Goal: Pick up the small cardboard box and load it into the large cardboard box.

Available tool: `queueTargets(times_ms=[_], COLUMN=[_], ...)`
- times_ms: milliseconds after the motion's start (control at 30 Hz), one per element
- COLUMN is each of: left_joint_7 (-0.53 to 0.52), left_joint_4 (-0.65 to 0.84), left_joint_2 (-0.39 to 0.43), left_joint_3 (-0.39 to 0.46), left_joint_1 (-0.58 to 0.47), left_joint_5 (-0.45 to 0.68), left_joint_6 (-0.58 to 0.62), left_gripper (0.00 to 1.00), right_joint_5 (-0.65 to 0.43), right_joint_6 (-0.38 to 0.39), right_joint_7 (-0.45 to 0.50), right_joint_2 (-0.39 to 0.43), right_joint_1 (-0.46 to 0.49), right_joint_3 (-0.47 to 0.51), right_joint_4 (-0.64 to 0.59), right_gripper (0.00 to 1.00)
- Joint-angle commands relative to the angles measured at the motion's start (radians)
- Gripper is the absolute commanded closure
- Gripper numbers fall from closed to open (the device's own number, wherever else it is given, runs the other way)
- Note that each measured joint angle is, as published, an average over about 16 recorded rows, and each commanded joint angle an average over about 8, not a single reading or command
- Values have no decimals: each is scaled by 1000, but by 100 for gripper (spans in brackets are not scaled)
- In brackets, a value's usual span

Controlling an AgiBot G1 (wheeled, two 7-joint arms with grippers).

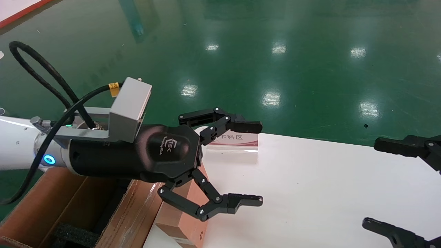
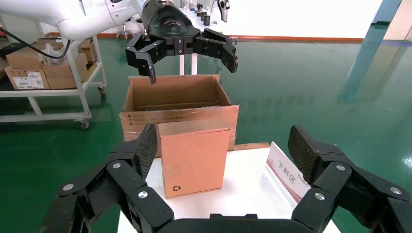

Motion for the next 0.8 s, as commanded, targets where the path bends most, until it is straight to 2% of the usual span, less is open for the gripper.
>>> queueTargets(times_ms=[33, 800], left_joint_7=[0, -23], left_joint_4=[0, 0], left_joint_2=[0, -14], left_joint_3=[0, 9], left_joint_1=[0, -1], left_joint_5=[0, 25], left_joint_6=[0, -15], left_gripper=[0, 0], right_joint_5=[0, 0], right_joint_6=[0, 0], right_joint_7=[0, 0], right_joint_2=[0, 0], right_joint_1=[0, 0], right_joint_3=[0, 0], right_joint_4=[0, 0], right_gripper=[0, 0])
